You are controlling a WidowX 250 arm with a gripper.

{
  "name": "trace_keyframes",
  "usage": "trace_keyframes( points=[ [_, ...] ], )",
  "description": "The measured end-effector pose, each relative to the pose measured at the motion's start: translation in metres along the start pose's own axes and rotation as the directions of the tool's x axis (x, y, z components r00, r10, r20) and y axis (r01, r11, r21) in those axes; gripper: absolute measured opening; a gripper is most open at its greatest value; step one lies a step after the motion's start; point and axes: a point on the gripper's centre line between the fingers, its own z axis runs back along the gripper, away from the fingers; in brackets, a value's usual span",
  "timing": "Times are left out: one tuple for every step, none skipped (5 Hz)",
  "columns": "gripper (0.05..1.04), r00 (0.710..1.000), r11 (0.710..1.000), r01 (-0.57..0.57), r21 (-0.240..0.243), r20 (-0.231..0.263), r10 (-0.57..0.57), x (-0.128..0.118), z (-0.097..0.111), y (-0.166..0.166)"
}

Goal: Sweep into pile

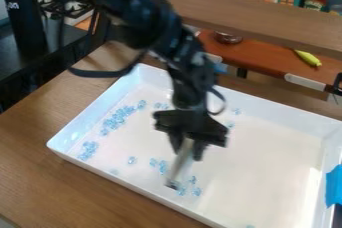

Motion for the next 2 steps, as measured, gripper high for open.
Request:
trace_keyframes(
  points=[
    [0.387, 0.999, 1.0, -0.013, -0.005, -0.044, 0.013, -0.003, -0.011, -0.041],
    [0.386, 0.999, 1.0, -0.02, -0.017, -0.043, 0.019, -0.002, -0.006, -0.067]
  ],
)
